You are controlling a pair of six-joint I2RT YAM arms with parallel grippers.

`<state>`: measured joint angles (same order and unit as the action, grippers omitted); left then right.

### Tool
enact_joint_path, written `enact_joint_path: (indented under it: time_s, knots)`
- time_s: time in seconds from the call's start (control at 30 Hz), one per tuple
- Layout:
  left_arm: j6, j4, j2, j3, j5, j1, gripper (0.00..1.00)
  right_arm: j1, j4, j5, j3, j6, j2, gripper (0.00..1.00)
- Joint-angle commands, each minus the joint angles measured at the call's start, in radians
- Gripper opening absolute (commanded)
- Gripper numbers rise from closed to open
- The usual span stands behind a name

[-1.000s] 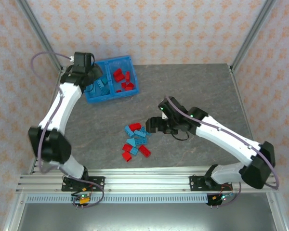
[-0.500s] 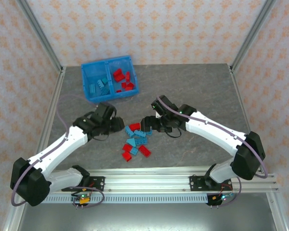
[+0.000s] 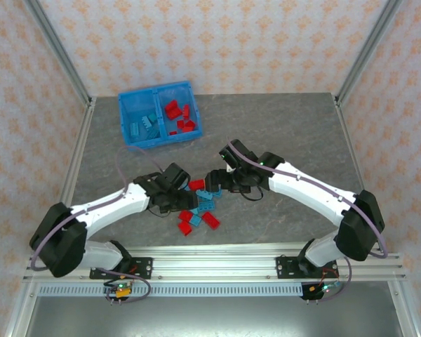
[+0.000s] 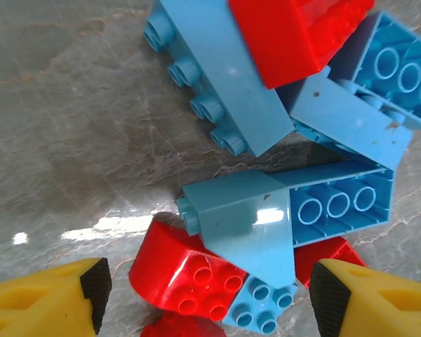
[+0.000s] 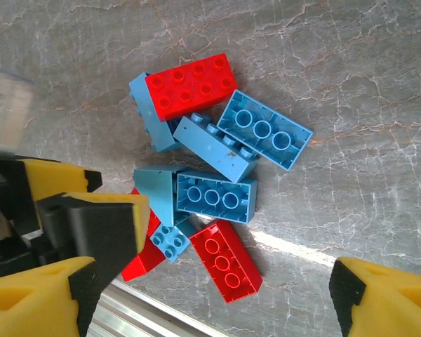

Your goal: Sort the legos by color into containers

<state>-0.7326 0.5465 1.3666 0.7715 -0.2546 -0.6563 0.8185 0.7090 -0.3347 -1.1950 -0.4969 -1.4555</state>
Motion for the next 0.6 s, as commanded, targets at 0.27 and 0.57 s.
enact_joint_path:
  time_s: [0.27, 0.57]
  knots:
    - [0.100, 0.038, 0.125, 0.056, 0.095, -0.033, 0.70, 0.006, 0.006, 0.054, 0.043, -0.027, 0.071, 0.87]
    - [0.053, -0.007, 0.139, 0.034, 0.152, -0.032, 0.73, 0.007, -0.003, 0.054, 0.067, -0.039, 0.098, 0.87]
